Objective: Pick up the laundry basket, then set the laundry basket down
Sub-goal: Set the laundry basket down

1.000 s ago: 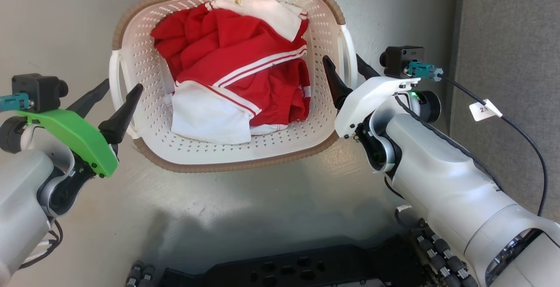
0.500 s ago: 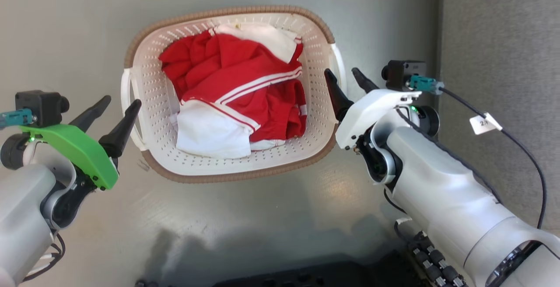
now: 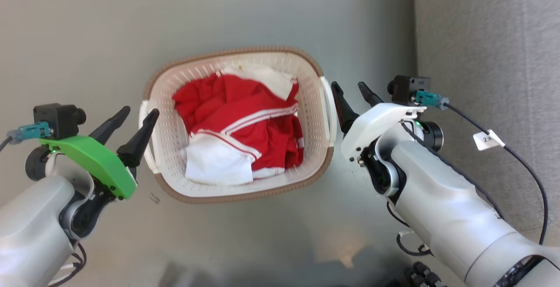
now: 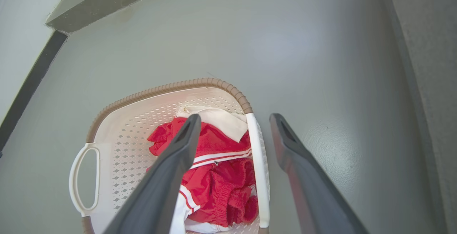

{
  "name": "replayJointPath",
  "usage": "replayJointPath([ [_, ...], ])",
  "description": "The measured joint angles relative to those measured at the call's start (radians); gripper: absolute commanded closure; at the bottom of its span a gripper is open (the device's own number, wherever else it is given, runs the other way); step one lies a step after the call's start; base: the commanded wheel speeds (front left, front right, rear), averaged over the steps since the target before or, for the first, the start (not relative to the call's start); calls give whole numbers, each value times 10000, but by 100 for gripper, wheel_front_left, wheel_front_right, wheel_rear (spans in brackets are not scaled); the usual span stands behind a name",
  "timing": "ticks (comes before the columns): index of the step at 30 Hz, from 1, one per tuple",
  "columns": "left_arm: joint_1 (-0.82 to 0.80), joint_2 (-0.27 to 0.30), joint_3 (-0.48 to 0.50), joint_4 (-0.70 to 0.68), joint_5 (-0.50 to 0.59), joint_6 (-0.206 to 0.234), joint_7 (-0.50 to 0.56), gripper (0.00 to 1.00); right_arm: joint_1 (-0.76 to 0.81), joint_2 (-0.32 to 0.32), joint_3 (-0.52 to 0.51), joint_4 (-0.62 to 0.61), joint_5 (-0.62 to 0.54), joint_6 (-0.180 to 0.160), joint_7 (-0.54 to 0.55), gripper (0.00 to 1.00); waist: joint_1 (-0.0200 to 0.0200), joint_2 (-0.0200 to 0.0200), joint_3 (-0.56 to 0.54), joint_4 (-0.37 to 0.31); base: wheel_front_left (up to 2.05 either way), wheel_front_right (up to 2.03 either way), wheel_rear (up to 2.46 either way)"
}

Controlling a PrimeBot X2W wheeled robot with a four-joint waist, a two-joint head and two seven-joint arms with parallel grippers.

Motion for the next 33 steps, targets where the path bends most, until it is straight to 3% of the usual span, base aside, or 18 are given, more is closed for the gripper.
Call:
replayJointPath([
  [12,821,-125,1174,-209,479,0,0,0,705,2,-635,-199,-991,0,0,0,-1,0,-1662,94,0,0,0],
  [19,1415,-299,2493,-288,654,0,0,0,1140,0,-1216,-571,-1507,0,0,0,-1,0,-2649,159,0,0,0],
  [33,3350,-901,4865,-596,2184,0,0,0,2535,10,-2552,-1624,-3206,0,0,0,-1,0,-4925,306,0,0,0],
])
